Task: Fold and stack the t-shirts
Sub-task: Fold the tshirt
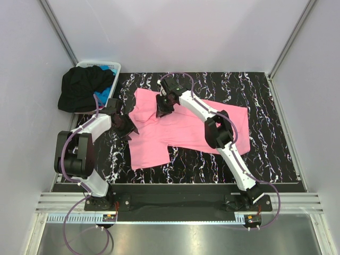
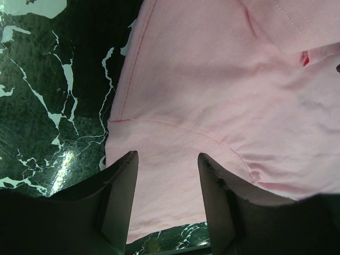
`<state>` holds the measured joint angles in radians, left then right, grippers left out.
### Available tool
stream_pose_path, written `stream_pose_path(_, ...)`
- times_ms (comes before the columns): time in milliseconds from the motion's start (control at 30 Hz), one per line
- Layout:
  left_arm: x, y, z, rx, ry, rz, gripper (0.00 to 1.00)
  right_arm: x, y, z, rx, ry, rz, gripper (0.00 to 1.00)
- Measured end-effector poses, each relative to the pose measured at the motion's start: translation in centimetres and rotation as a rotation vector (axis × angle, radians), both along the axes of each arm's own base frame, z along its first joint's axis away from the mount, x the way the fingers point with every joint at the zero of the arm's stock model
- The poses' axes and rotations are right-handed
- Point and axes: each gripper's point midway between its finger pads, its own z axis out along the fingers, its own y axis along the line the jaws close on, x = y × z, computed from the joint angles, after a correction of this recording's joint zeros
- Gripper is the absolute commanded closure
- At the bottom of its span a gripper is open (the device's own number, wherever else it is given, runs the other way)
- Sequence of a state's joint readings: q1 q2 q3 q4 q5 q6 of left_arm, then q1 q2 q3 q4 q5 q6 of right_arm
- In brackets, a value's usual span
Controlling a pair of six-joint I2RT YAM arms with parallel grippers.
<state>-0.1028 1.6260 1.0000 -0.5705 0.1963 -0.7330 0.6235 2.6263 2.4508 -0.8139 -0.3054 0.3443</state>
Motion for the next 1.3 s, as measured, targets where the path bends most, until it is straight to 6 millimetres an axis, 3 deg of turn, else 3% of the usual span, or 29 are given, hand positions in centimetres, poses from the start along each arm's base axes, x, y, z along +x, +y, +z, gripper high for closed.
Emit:
stream_pose_path(767,0.0,0.0,0.0,0.001,0.000,-0.001,0.44,-1.2,1.4,0.5,0.066,0.062,0.016,0.65)
stream_pose_path(1067,-0.1,0.0,0.0,0.002,0.001,-0.004,0.44,-1.2,1.3,-1.6,0.044,0.085,0.010,0.64)
stream_pose_path(1300,-0.1,0.1,0.0,0.004,0.002,-0.007,0.43,-0.8,1.6,-1.6,0.051,0.071,0.013,0.64)
